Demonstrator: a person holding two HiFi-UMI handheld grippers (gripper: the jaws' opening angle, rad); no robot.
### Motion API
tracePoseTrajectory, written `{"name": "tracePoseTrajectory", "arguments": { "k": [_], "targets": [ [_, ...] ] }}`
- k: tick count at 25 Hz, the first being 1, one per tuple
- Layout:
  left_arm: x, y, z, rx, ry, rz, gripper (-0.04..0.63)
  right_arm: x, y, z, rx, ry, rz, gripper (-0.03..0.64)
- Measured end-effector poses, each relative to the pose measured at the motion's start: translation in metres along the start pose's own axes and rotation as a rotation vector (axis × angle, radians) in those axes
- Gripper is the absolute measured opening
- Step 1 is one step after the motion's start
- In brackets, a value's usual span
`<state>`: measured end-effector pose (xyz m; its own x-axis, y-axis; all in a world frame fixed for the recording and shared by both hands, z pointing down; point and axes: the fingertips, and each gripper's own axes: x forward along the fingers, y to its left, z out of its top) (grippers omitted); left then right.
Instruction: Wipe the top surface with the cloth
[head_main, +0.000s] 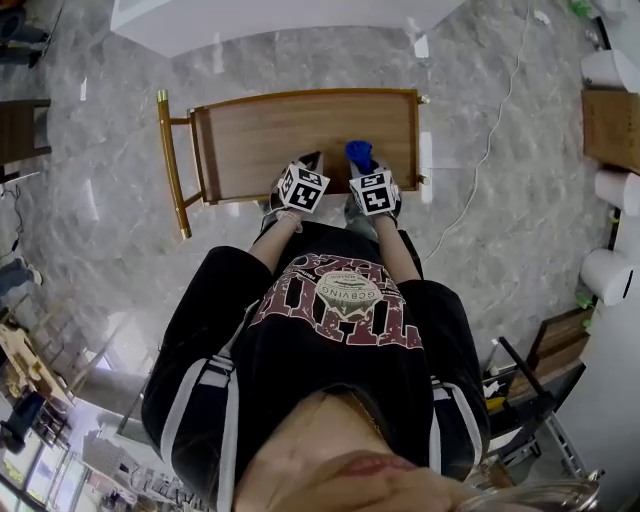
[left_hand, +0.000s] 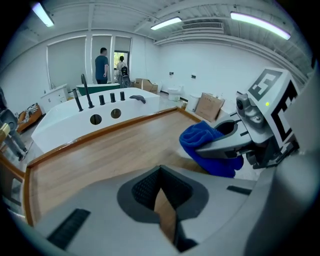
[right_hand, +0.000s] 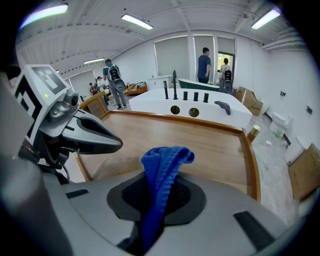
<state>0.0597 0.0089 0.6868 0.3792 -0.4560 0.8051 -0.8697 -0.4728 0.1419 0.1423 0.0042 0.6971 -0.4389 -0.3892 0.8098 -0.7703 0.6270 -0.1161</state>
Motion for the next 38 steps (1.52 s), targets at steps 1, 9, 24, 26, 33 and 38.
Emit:
{"name": "tracePoseTrajectory", "arguments": {
  "k": [1,9,24,26,33,38],
  "targets": [
    [-0.003,0.0,0.001,-0.002,-0.007,0.004,0.045,0.001,0.004,0.004,-0.007,-0.007,0.01,0.055],
    [-0.03,0.015,0.012,-0.019,-0.083,0.054,0.046,0.008,0.041,0.045,-0.07,-0.066,0.087,0.055],
    [-0.082,0.054,0.031,-0.163,-0.227,0.165,0.045,-0.002,0.086,0.117,-0.138,-0.22,0.165,0.055],
    [-0.089,0.059,0.036,-0.174,-0.248,0.178,0.046,-0.005,0.09,0.126,-0.131,-0.241,0.169,0.055],
    [-0.109,0.074,0.047,-0.219,-0.297,0.209,0.046,-0.016,0.097,0.151,-0.136,-0.298,0.177,0.055],
    [-0.126,0.081,0.065,-0.226,-0.358,0.231,0.046,-0.029,0.102,0.174,-0.142,-0.351,0.184,0.055]
  ]
}}
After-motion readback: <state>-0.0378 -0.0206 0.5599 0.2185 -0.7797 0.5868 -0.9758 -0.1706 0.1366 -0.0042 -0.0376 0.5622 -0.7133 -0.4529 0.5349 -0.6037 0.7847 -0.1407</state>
